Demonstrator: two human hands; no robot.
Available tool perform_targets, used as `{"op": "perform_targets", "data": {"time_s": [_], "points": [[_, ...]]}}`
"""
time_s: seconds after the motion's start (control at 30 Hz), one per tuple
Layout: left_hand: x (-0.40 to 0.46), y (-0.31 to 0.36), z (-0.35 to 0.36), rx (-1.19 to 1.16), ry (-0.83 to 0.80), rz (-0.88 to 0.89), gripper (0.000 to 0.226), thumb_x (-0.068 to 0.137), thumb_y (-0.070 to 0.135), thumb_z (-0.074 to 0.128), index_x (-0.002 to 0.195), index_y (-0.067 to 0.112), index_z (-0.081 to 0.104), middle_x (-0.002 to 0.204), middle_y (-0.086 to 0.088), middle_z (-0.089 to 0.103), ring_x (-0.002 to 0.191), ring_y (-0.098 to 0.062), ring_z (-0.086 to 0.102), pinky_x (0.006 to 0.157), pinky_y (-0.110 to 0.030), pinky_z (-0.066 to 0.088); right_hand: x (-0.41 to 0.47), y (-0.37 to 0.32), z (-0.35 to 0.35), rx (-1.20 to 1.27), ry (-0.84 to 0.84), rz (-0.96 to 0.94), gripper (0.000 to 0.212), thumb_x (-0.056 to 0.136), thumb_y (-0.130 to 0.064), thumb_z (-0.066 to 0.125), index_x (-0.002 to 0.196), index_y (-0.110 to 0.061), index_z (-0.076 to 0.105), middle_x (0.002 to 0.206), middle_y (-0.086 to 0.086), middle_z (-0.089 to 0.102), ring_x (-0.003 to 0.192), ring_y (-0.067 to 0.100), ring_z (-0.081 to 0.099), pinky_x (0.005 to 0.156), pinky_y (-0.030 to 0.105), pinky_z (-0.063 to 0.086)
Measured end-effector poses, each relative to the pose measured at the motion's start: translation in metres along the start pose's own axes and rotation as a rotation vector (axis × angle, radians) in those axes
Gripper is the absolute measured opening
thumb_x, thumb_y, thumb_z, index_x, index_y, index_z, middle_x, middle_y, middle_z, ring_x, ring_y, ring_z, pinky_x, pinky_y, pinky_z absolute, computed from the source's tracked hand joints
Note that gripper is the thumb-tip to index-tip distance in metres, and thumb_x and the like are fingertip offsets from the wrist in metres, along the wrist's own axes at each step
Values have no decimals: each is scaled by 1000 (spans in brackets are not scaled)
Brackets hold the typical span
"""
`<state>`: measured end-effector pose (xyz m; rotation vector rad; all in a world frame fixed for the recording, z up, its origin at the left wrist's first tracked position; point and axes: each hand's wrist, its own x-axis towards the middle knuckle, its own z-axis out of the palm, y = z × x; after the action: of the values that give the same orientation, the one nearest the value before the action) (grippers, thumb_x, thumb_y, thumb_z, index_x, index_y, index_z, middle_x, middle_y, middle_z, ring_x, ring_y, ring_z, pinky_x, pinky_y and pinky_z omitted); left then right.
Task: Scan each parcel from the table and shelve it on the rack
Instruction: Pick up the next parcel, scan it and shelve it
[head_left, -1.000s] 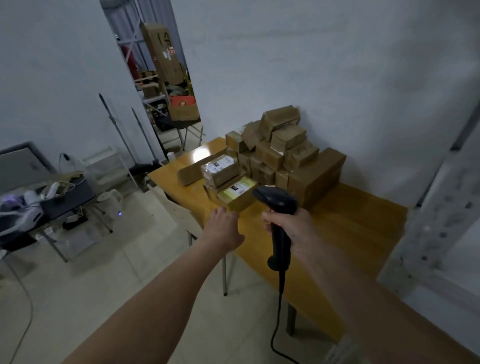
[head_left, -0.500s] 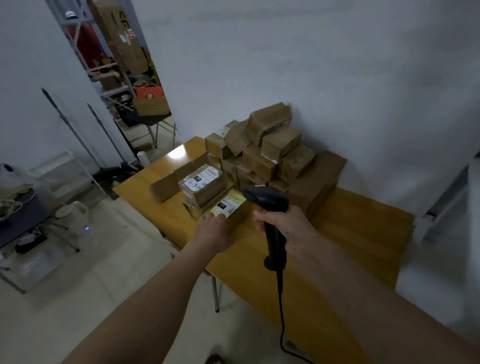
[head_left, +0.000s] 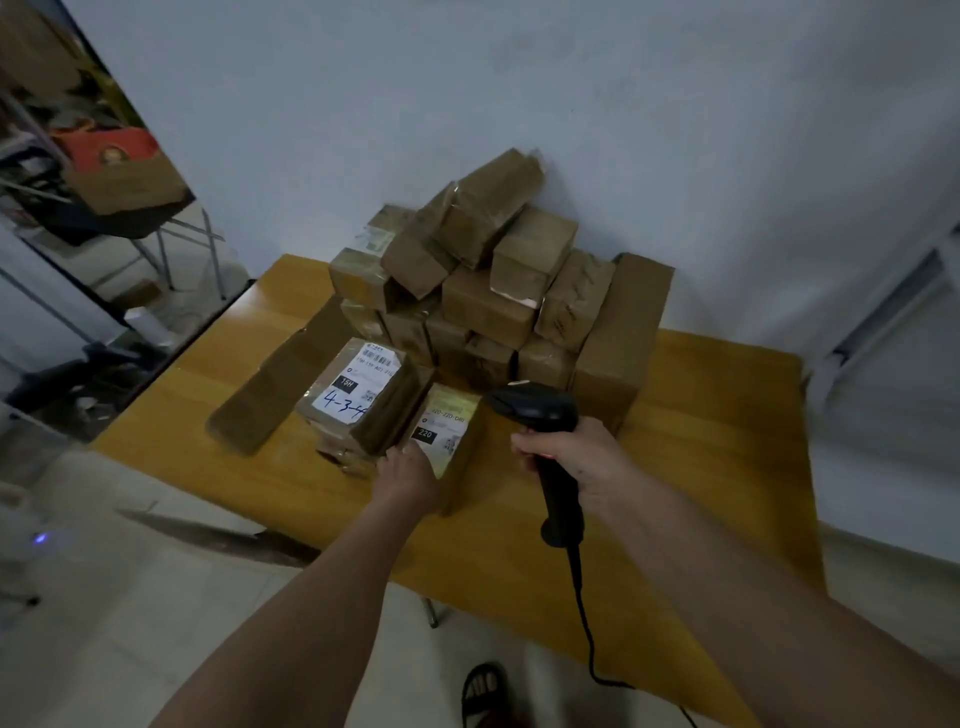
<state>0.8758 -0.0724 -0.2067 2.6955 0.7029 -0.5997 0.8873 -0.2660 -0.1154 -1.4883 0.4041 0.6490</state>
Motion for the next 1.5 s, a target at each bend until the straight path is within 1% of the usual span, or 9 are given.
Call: {"op": "perform_targets", "data": {"time_s": [0.1, 0.27, 0.43, 0.57, 0.73, 0.83, 0.97, 1.13, 1.5], "points": [[20, -7, 7, -3, -28, 14, 90, 80, 27, 74, 148, 5, 19, 145, -16, 30, 135, -33, 32, 110, -42, 34, 11, 7, 7, 3, 59, 26, 17, 73, -7, 80, 87, -3, 71, 81, 12, 72, 64, 18, 66, 83, 38, 54], [42, -9, 15, 40, 14, 23, 99, 78, 41, 75, 148, 4, 15, 143, -18, 30, 133, -36, 31, 108, -42, 34, 20, 17, 12, 14, 103, 70, 22, 76, -8, 78, 96, -3, 69, 86, 10, 70, 65, 17, 65, 69, 30, 53], [49, -3, 23, -176, 14, -61, 103, 72, 39, 80, 146, 4, 17, 144, -18, 31, 135, -36, 29, 110, -46, 28, 15, 27, 8, 6, 161, 76, 12, 76, -8, 78, 85, -5, 69, 75, 10, 65, 68, 19, 62, 81, 36, 51], [31, 17, 35, -378, 44, -109, 98, 64, 28, 87, 138, 7, 26, 138, -16, 34, 131, -35, 32, 108, -48, 35, 6, 27, 3, 20, 204, 63, 17, 79, -11, 77, 92, -6, 68, 73, 9, 63, 71, 21, 61, 80, 38, 51], [-10, 58, 39, -624, 280, 41, 108, 53, 22, 93, 139, 8, 29, 137, -11, 36, 128, -27, 35, 107, -42, 37, -18, 13, -4, 40, 273, -59, 9, 80, -15, 77, 83, -14, 68, 68, 4, 64, 72, 22, 63, 83, 45, 51], [-24, 86, 15, -727, 467, 124, 106, 52, 17, 92, 138, 5, 32, 136, -12, 37, 126, -26, 36, 105, -37, 37, -36, -3, -9, 49, 302, -176, 10, 80, -16, 76, 75, -14, 68, 65, 2, 64, 68, 17, 62, 73, 34, 49], [-35, 119, -27, -830, 641, 203, 102, 55, 21, 91, 136, 2, 32, 137, -14, 35, 127, -27, 33, 107, -39, 34, -66, -29, -11, 34, 283, -364, 7, 81, -18, 75, 79, -17, 68, 66, -2, 66, 64, 6, 63, 60, 17, 47], [-46, 148, -58, -846, 745, 197, 93, 61, 14, 85, 135, 2, 31, 139, -17, 33, 130, -31, 32, 109, -42, 32, -100, -49, -13, 45, 264, -524, 7, 83, -18, 73, 85, -22, 67, 72, 1, 67, 73, 10, 65, 70, 24, 52], [-69, 171, -64, -911, 793, 173, 88, 62, 10, 83, 135, 2, 34, 140, -17, 35, 133, -33, 32, 110, -48, 32, -126, -49, -24, 157, 257, -545, 13, 83, -19, 72, 83, -6, 69, 73, 10, 66, 70, 14, 63, 80, 35, 50]]}}
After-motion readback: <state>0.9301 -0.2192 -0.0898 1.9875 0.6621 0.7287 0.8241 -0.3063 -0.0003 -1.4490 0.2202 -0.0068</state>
